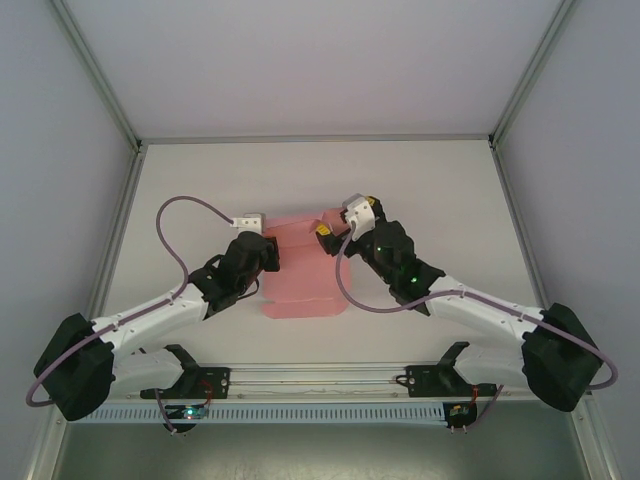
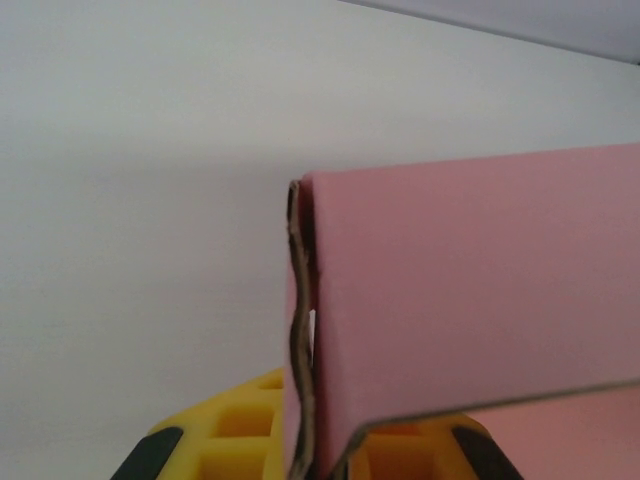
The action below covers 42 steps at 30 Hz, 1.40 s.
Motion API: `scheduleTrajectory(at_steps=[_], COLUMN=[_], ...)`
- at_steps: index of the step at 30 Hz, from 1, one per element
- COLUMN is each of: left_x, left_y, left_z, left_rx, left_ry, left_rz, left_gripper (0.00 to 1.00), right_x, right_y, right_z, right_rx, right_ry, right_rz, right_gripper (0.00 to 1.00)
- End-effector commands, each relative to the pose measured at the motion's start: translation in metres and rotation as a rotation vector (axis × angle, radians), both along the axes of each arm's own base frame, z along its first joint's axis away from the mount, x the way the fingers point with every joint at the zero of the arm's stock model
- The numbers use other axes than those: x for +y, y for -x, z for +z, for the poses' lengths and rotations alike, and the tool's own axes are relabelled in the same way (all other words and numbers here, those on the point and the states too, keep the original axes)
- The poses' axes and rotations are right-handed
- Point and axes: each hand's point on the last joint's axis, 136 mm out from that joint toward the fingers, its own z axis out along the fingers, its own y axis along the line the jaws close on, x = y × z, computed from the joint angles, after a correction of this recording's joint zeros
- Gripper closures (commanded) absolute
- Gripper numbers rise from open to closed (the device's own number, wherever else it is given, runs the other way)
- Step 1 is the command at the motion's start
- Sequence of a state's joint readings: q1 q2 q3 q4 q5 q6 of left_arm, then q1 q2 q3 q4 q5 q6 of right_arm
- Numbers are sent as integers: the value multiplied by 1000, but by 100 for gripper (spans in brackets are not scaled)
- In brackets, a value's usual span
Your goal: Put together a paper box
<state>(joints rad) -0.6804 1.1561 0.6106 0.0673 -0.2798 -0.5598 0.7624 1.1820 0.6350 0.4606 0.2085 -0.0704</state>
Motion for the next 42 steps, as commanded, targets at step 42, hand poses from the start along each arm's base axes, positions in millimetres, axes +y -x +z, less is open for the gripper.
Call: scheduleTrajectory(at_steps=[42], left_x=[-1], left_y=[17], left_z=[-1], left_rx=[18], left_ry=[57], left_rz=[-23], left_gripper=[100], right_x=[-36], right_y=[37], right_z=[-58], right_rx=[314], right_ry=[-136], right_rz=[-50], right_gripper=[2])
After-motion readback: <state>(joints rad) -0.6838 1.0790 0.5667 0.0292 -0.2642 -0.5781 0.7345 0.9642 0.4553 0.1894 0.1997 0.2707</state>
